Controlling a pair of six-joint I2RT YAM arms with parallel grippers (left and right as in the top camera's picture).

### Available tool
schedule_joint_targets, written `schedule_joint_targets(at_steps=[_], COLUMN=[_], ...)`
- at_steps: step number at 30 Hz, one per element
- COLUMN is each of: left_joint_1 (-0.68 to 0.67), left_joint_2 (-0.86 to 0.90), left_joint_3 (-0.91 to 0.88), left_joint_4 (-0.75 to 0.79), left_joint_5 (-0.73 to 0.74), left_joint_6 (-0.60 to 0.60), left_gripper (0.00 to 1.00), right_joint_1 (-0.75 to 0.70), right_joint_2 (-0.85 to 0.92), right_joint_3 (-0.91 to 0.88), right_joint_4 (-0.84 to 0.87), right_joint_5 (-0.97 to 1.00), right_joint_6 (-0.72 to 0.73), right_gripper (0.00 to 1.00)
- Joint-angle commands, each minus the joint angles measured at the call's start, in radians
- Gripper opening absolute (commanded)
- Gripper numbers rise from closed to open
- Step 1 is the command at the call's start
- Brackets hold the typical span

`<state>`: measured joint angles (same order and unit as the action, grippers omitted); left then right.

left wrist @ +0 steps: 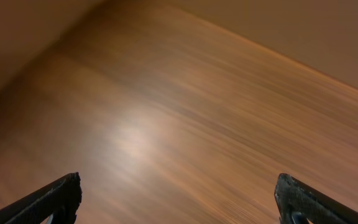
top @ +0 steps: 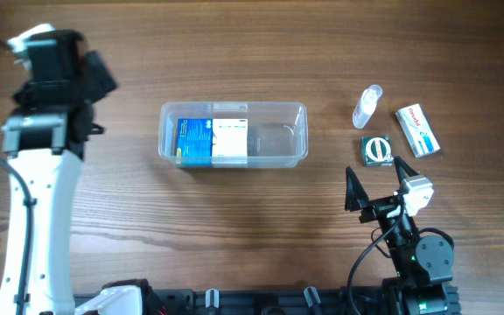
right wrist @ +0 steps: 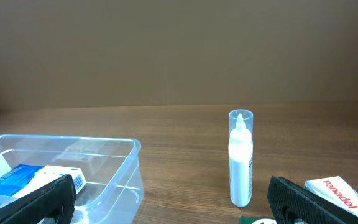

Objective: Pack container
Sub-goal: 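Release the plaster box and retract the left arm to the side, then move the right gripper over the green Zam-Buk tin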

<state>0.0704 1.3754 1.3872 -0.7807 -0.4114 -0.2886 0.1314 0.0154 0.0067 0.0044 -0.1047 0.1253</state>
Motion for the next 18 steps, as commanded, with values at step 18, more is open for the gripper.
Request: schedule_joint_targets(at_steps=[18], left_joint_1=[0.191], left_joint_2=[-0.005], left_joint_3=[0.004], left_joint_4=[-0.002], left_joint_5=[-0.039], left_joint_6=[0.023], left_gripper=[1.0], right_joint_1=[-0.006], right_joint_2=[-0.004], right_joint_3=[-0.002], right_joint_4=[0.015], right_joint_5=[-0.017], right_joint_6=[-0.017], right_gripper=[1.0])
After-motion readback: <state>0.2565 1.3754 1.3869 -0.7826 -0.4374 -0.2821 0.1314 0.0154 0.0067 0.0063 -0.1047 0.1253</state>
